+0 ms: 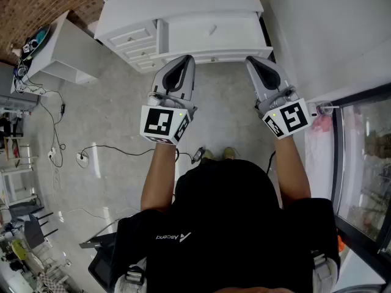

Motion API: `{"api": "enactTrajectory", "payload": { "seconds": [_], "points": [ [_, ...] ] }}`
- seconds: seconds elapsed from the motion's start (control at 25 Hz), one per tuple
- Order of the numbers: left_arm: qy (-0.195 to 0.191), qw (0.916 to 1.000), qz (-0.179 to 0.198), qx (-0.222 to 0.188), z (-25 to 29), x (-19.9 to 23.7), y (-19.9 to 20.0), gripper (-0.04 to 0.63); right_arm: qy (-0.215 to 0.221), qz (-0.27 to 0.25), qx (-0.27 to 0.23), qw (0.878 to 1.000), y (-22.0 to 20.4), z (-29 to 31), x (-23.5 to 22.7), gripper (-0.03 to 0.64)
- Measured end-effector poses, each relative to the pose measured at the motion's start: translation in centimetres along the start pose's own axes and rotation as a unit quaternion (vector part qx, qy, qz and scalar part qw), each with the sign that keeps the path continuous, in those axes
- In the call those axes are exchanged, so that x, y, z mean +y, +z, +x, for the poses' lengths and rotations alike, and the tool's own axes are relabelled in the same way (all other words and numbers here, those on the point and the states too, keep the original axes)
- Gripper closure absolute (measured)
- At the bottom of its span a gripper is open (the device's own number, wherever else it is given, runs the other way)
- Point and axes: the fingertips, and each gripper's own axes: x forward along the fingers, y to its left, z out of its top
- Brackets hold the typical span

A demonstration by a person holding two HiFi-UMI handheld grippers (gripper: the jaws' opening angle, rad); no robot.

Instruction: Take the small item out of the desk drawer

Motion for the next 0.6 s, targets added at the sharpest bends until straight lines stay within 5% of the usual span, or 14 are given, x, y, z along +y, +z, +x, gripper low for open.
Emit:
{"api": "enactTrajectory", "payload": {
  "seconds": [0.6],
  "points": [
    [0.002,0.9998,-0.014,-0.013,-1.08,0.95,0.33,0.597,-0.008,0.006,0.003,1.000,-0.04,0.15,0.97,0.617]
  ]
}}
